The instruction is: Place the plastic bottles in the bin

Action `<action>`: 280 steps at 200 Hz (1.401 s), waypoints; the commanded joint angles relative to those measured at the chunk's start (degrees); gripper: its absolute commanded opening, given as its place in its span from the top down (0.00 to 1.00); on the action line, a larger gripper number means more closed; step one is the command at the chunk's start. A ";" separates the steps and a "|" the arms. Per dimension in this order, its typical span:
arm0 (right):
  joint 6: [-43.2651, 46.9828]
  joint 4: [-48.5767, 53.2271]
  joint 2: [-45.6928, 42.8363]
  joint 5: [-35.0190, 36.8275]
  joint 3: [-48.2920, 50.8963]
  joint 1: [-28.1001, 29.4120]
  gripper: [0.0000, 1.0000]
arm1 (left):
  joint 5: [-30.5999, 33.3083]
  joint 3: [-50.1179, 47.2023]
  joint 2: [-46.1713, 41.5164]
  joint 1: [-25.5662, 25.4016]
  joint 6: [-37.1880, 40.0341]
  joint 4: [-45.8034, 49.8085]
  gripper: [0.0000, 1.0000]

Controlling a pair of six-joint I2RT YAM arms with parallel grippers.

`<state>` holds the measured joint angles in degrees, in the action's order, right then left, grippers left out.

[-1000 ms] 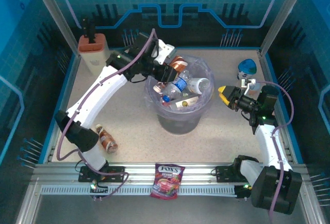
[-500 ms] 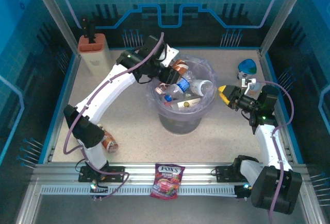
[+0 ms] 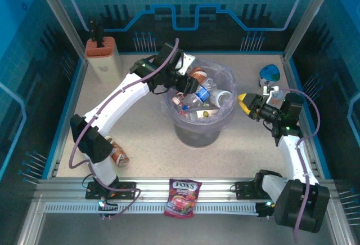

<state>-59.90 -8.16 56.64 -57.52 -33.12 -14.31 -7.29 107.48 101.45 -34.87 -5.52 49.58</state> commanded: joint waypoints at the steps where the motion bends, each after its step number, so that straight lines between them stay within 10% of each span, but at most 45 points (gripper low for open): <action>1: 1.18 -0.36 -0.04 -0.67 -1.50 0.40 0.45 | -1.00 1.70 -1.44 -0.71 -0.52 -0.05 0.39; 87: 1.63 -1.10 1.51 -0.77 -1.79 0.42 0.44 | 3.73 4.11 -7.09 -0.68 0.92 1.57 0.10; 166: 2.54 -1.42 3.78 -0.76 -2.98 0.68 0.44 | 15.88 1.48 -16.73 2.24 -4.54 8.14 0.06; 280: 9.81 2.71 12.13 -0.86 -8.12 0.55 0.42 | 23.60 -53.22 -50.50 41.90 -27.77 10.17 0.01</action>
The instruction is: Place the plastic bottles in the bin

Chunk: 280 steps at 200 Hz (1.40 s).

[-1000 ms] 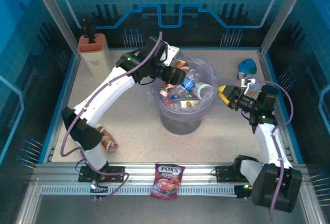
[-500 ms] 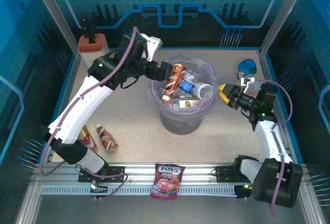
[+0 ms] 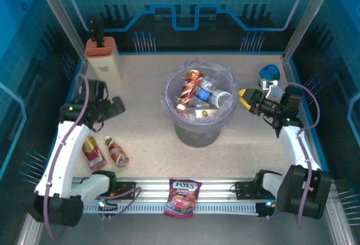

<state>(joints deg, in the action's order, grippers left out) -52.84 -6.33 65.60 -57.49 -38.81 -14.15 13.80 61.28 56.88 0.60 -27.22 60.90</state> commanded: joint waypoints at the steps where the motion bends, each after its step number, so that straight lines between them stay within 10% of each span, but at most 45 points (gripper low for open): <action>1: 2.75 0.74 3.49 -0.96 -2.51 0.38 0.42 | 2.44 -7.43 -6.27 6.87 -6.12 -1.32 0.01; 43: 2.21 -1.32 7.90 -2.49 -4.64 0.40 0.42 | -13.91 -21.31 -12.05 28.54 -8.04 -11.83 0.01; 102: 5.10 2.85 7.35 -2.67 -5.87 0.03 0.41 | -16.43 -27.35 -6.99 39.74 -13.44 -20.63 0.01; 167: 7.30 6.28 6.56 -1.50 -6.93 -0.34 0.41 | -19.71 -32.72 -2.02 40.53 -14.00 -27.85 0.01; 280: 7.48 7.26 4.47 -0.57 -6.62 -0.31 0.42 | -25.10 -29.28 0.05 40.27 -12.70 -30.75 0.37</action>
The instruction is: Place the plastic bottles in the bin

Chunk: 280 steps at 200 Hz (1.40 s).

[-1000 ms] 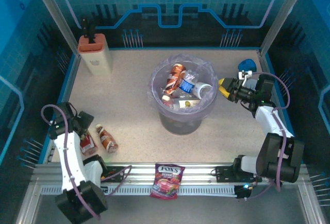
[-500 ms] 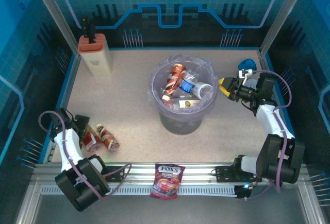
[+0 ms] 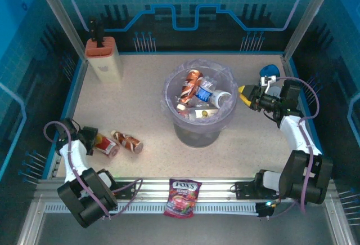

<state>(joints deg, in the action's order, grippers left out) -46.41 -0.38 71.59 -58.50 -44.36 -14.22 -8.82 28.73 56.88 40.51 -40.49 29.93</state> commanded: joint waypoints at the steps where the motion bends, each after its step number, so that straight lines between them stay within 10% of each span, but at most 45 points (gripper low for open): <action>1: 1.01 1.33 -1.53 0.46 -1.08 -0.26 0.42 | -2.50 3.35 0.02 0.36 0.58 0.26 0.37; 133: 0.99 3.02 -3.49 3.02 -1.43 1.12 0.43 | -6.63 21.69 -2.24 -10.48 2.08 9.08 0.65; 280: 2.50 8.84 -7.87 6.01 -2.93 3.21 0.43 | -6.31 89.55 33.09 -71.91 24.75 20.47 0.70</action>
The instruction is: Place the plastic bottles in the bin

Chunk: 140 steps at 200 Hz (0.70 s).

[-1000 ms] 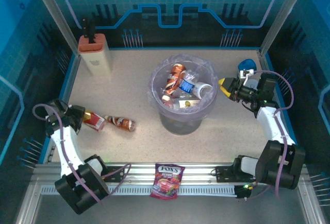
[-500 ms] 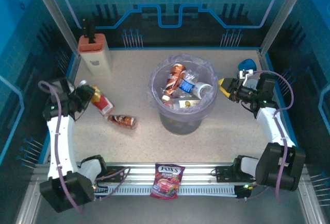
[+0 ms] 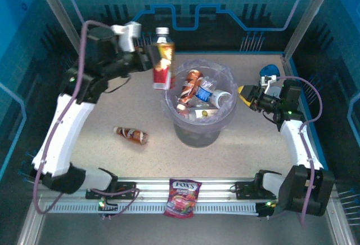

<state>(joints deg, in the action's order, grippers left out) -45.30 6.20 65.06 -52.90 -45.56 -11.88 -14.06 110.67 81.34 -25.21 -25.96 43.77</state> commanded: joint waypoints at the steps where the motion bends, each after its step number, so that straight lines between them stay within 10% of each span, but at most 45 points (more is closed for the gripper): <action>1: 1.37 2.34 -1.42 0.42 -1.72 0.87 0.43 | -1.06 8.06 9.04 -6.44 10.61 6.92 0.71; 46: 2.33 4.07 -2.91 0.60 -1.68 0.66 0.43 | 5.71 23.83 22.73 -11.44 19.16 19.65 0.76; 140: 2.29 3.04 -2.57 -0.10 -0.93 -0.16 0.43 | 13.89 9.84 19.27 -11.66 20.95 20.14 0.83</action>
<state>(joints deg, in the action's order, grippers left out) -43.83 9.17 63.05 -52.53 -45.78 -11.68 -5.06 123.92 102.30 -36.88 -5.82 62.06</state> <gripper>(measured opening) 0.571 0.369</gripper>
